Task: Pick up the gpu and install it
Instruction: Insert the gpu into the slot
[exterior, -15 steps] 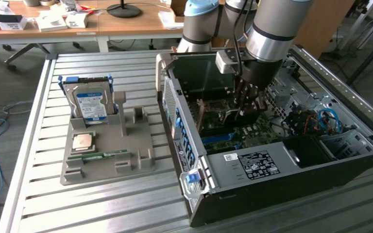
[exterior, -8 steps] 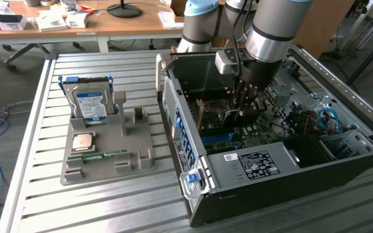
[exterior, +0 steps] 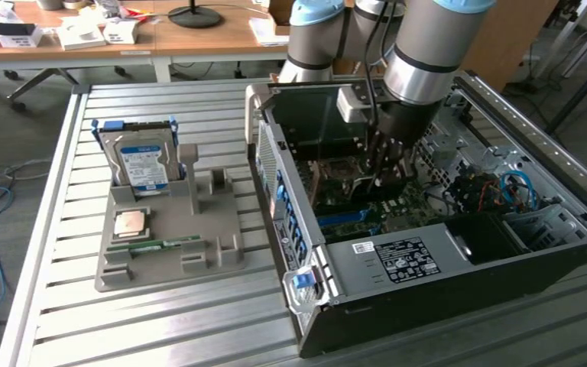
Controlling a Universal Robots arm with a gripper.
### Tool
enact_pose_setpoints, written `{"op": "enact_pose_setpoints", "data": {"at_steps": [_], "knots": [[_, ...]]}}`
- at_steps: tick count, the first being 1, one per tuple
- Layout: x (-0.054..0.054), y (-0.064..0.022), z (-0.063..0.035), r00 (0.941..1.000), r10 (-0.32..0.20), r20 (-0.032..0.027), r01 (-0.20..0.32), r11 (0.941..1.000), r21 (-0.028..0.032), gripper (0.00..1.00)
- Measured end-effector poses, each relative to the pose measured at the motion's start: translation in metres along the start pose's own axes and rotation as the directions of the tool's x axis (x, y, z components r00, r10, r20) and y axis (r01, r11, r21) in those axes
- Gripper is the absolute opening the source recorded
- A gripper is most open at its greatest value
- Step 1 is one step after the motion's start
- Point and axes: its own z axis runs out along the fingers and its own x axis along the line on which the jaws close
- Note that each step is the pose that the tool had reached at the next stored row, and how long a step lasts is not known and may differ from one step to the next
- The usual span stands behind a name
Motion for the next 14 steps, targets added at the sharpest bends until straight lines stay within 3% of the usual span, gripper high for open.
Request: {"op": "enact_pose_setpoints", "data": {"at_steps": [8,14], "knots": [[0.0003,0.0038,0.0005,1.0000,0.000,-0.0001,0.000,1.0000,0.0000,0.26],[0.0064,0.0034,0.0006,1.0000,0.000,-0.0001,0.000,1.0000,0.0000,0.26]]}}
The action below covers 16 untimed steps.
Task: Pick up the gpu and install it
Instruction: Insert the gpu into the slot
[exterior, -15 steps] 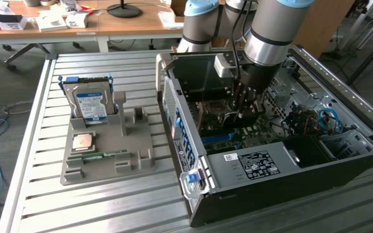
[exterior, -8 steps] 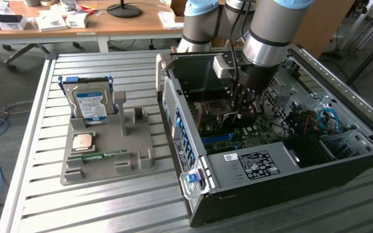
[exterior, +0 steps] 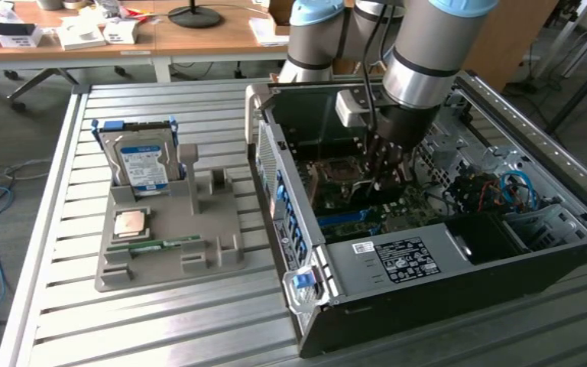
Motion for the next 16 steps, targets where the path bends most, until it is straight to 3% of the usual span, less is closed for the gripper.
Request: {"op": "enact_pose_setpoints", "data": {"at_steps": [16], "knots": [[0.0017,0.0063,0.0006,1.0000,0.000,-0.0002,0.000,1.0000,0.0000,0.26]]}}
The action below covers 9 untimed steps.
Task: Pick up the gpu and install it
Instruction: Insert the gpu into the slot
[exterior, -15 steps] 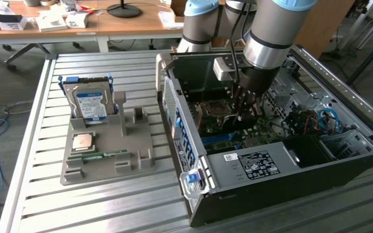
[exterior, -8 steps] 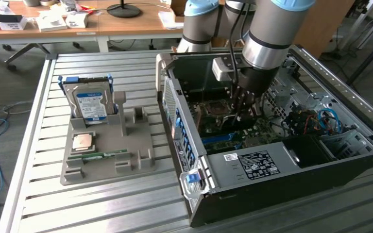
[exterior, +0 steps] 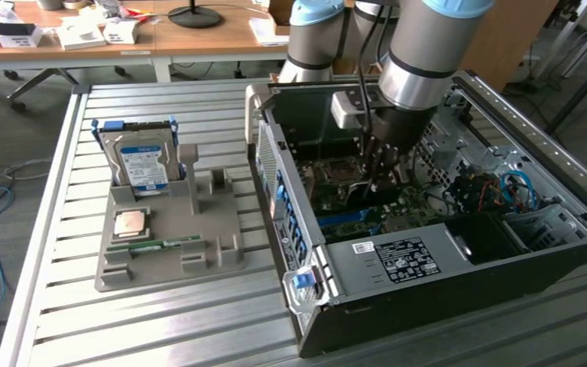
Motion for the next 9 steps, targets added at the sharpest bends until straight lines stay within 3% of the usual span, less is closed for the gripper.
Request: {"op": "enact_pose_setpoints", "data": {"at_steps": [9], "knots": [[0.0006,0.0054,0.0036,1.0000,0.000,0.0002,0.000,1.0000,0.0000,0.26]]}}
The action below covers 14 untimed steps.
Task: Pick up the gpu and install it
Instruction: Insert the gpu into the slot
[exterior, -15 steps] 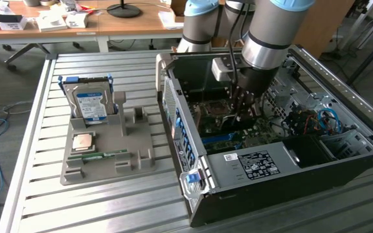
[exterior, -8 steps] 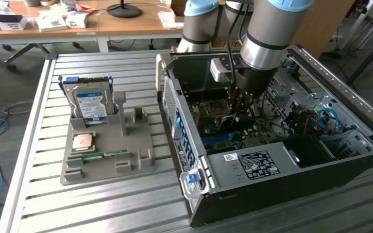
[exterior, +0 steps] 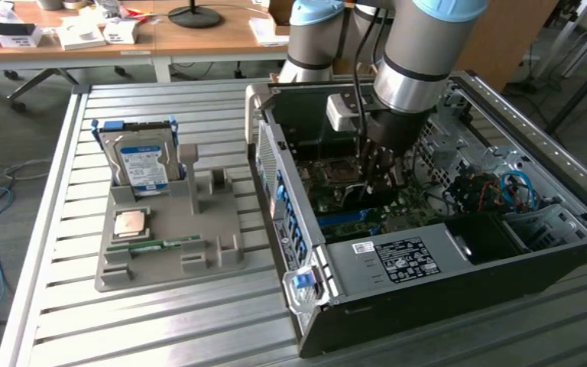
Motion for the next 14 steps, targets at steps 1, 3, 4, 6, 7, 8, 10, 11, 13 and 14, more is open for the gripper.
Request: {"op": "enact_pose_setpoints", "data": {"at_steps": [1,3,4,6,7,8,10,11,13,14], "knots": [[0.0000,0.0000,0.0008,1.0000,0.000,-0.0001,0.000,1.0000,-0.0001,0.26],[0.0001,0.0003,0.0024,1.0000,0.000,0.0000,0.000,1.0000,0.0000,0.26],[0.0001,0.0004,0.0024,1.0000,0.000,-0.0002,0.000,1.0000,-0.0001,0.26],[0.0001,0.0004,0.0024,1.0000,0.000,-0.0002,0.000,1.0000,-0.0001,0.26],[0.0001,0.0004,0.0024,1.0000,0.000,-0.0002,0.000,1.0000,-0.0001,0.26],[0.0001,0.0011,0.0025,1.0000,0.000,-0.0001,0.000,1.0000,0.0000,0.26],[0.0002,0.0033,0.0028,1.0000,0.000,0.0001,0.000,1.0000,0.0001,0.26],[0.0003,0.0036,0.0029,1.0000,0.000,0.0000,0.000,1.0000,0.0000,0.26],[0.0004,0.0036,0.0045,1.0000,0.000,0.0000,0.000,1.0000,0.0000,0.26],[0.0004,0.0036,0.0054,1.0000,0.000,0.0000,0.000,1.0000,0.0000,0.26]]}}
